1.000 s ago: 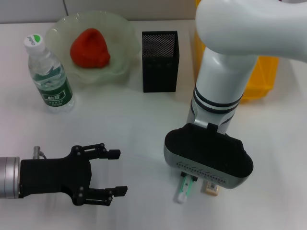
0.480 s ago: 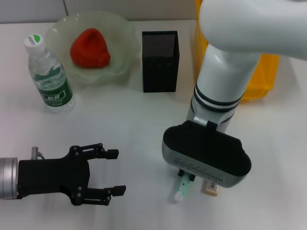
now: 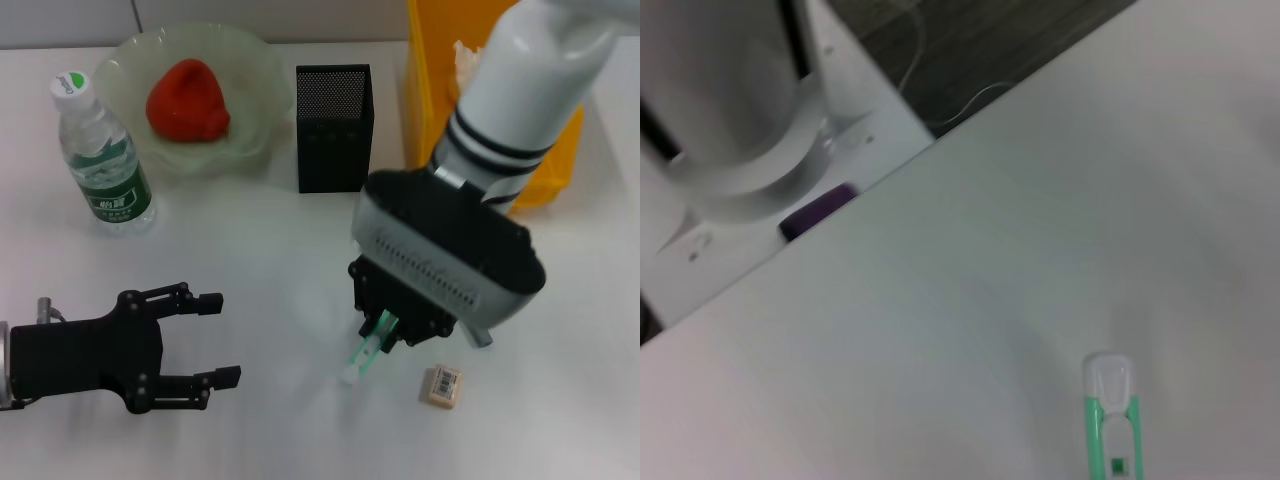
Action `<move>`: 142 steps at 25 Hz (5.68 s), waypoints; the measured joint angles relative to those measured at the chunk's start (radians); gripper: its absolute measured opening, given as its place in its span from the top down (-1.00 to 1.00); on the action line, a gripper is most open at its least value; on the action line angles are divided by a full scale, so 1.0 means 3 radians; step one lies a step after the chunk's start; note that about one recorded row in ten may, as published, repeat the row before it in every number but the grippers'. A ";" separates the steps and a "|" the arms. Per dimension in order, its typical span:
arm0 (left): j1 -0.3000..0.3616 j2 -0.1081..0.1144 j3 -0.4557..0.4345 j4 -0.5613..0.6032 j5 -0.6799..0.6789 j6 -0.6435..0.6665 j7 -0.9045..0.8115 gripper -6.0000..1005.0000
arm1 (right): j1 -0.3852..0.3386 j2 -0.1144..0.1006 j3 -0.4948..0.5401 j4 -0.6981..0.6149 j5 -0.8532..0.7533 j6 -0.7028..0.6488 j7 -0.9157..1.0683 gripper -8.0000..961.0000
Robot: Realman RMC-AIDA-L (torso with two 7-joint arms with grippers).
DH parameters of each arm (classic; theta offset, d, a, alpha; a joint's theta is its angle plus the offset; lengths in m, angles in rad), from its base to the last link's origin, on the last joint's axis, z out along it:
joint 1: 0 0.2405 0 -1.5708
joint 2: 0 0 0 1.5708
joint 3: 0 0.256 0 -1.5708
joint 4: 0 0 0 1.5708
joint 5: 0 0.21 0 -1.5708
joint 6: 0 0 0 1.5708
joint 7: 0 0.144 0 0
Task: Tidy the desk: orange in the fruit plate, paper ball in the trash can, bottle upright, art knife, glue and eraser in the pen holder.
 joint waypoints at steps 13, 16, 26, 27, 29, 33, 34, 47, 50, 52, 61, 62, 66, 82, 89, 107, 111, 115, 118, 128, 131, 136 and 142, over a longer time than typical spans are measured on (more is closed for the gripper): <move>0.0009 -0.0012 -0.0046 -0.0034 -0.0001 0.0008 -0.0016 -0.68 | -0.0428 -0.0021 0.1281 -0.0056 0.0395 -0.0231 -0.0215 0.64; -0.0010 -0.0031 -0.0047 -0.0034 -0.0002 0.0007 -0.0016 -0.68 | -0.0534 -0.0022 0.1668 -0.0029 0.0594 -0.0337 -0.0347 0.64; -0.0071 -0.0068 -0.0029 -0.0037 0.0001 -0.0020 0.0000 -0.68 | -0.0769 -0.0027 0.2670 0.0715 0.1230 -0.0335 -0.0867 0.64; -0.0071 -0.0075 -0.0032 -0.0036 0.0001 -0.0020 0.0000 -0.68 | -0.0773 -0.0027 0.2764 0.0831 0.1289 -0.0335 -0.0939 0.64; -0.0071 -0.0089 -0.0040 -0.0026 0.0000 -0.0020 0.0004 -0.68 | -0.0789 -0.0027 0.2911 0.1046 0.1415 -0.0324 -0.1074 0.64; -0.0084 -0.0109 -0.0057 -0.0029 -0.0005 -0.0021 0.0005 -0.68 | -0.0810 -0.0027 0.3001 0.1402 0.1643 -0.0156 -0.1210 0.64; -0.0084 -0.0109 -0.0057 -0.0029 -0.0005 -0.0021 0.0005 -0.68 | -0.0809 -0.0027 0.3004 0.1455 0.1675 -0.0112 -0.1213 0.64; 0.0010 -0.0132 -0.0193 -0.0473 -0.0693 -0.0153 0.0309 -0.68 | -0.0830 -0.0017 0.3008 0.1854 0.2608 0.0377 -0.1148 0.64; 0.0042 -0.0130 -0.0195 -0.0507 -0.0811 -0.0161 0.0320 -0.68 | -0.0770 -0.0011 0.2999 0.1911 0.2759 0.0598 -0.1037 0.64; 0.0083 -0.0130 -0.0196 -0.0520 -0.0915 -0.0196 0.0321 -0.68 | -0.0718 -0.0007 0.2985 0.1978 0.2837 0.0734 -0.1006 0.64; 0.0132 -0.0136 -0.0195 -0.0645 -0.1052 -0.0340 0.0398 -0.68 | -0.0455 0.0006 0.2991 0.2342 0.2994 0.1362 -0.1016 0.64; 0.0132 -0.0136 -0.0198 -0.0675 -0.1053 -0.0341 0.0442 -0.68 | -0.0435 0.0007 0.2984 0.2375 0.3024 0.1419 -0.1028 0.64; 0.0137 -0.0134 -0.0211 -0.0724 -0.1056 -0.0343 0.0513 -0.68 | -0.0390 0.0014 0.2979 0.2460 0.3045 0.1553 -0.1038 0.64; 0.0168 -0.0124 -0.0191 -0.0731 -0.1034 -0.0329 0.0524 -0.68 | -0.0236 0.0025 0.2864 0.2625 0.3046 0.1893 -0.1047 0.60; 0.0191 -0.0123 -0.0190 -0.0732 -0.1030 -0.0328 0.0526 -0.68 | -0.0229 0.0025 0.2862 0.2671 0.3048 0.1948 -0.1048 0.48; 0.0228 -0.0115 -0.0104 -0.0722 -0.1007 -0.0314 0.0495 -0.68 | -0.0388 0.0021 0.2874 0.2490 0.3347 0.1685 -0.0958 -0.54; 0.0221 -0.0120 -0.0101 -0.0732 -0.0909 -0.0317 0.0496 -0.68 | -0.0507 -0.0003 0.2863 0.2280 0.3337 0.1357 -0.0803 -0.54; 0.0232 -0.0117 -0.0101 -0.0707 -0.0748 -0.0323 0.0512 -0.68 | -0.0832 -0.0028 0.2656 0.1659 0.3181 0.0902 -0.0238 -0.54; 0.0225 -0.0112 -0.0102 -0.0698 -0.0653 -0.0325 0.0514 -0.68 | -0.0993 -0.0054 0.2568 0.1320 0.3022 0.0661 0.0006 -0.54; 0.0113 -0.0107 0.0146 -0.0658 -0.0483 -0.0259 0.0444 -0.68 | -0.1037 -0.0487 0.2560 0.0541 0.1865 -0.0644 0.0722 -0.54; 0.0101 -0.0104 0.0203 -0.0641 -0.0483 -0.0242 0.0416 -0.68 | -0.0844 -0.0554 0.2512 0.0562 0.1462 -0.0774 0.0642 -0.54; 0.0098 -0.0108 0.0253 -0.0603 -0.0483 -0.0240 0.0416 -0.68 | -0.0449 -0.0490 0.2253 0.0556 0.0686 -0.0842 0.0578 -0.54; 0.0071 -0.0084 0.0308 -0.0568 -0.0454 -0.0243 0.0384 -0.68 | -0.0195 -0.0315 0.1897 0.0419 0.0142 -0.0859 0.0482 -0.54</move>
